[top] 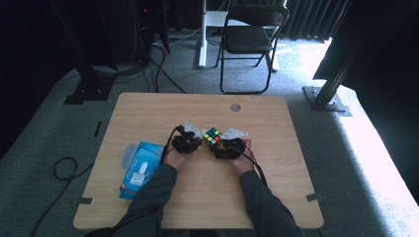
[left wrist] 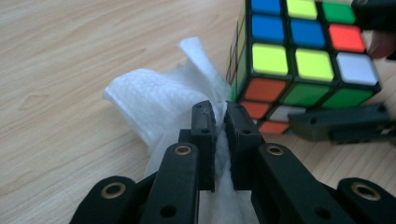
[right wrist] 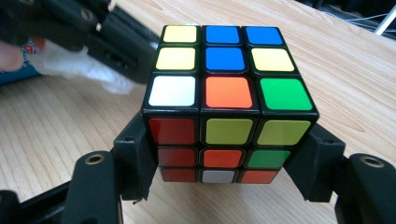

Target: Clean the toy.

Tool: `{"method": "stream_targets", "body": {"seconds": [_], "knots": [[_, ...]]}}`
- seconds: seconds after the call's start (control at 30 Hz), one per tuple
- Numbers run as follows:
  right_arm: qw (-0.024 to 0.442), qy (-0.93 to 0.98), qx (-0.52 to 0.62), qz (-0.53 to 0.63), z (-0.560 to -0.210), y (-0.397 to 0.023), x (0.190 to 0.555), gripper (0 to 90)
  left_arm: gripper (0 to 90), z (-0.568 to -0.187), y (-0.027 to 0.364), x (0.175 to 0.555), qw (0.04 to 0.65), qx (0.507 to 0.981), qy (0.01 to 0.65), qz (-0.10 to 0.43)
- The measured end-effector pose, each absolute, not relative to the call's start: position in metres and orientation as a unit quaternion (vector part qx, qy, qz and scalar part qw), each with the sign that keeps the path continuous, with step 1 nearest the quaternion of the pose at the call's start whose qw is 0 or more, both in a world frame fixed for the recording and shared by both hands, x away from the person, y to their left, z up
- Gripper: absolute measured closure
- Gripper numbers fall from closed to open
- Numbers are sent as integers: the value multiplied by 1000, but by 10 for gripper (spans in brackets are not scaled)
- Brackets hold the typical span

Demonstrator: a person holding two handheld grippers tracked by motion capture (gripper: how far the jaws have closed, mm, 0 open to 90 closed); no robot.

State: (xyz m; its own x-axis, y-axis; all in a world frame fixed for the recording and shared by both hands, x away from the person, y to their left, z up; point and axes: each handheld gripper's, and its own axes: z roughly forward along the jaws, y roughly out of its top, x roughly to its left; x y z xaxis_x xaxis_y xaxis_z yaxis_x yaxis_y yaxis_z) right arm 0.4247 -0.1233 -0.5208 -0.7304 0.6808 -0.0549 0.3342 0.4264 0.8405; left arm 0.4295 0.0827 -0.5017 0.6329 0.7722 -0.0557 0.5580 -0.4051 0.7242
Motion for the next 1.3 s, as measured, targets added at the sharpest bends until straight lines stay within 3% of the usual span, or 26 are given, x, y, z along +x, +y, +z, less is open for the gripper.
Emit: {"method": "stream_targets", "body": {"seconds": [0.3,1.3], "knots": [[198,818,310,443,-519,-125,425,341,836,-507,78,430,345,839,395,145],[177,842,263,437,-524,-109,416,340,837,-483,105,446,455,779,422,89]]}}
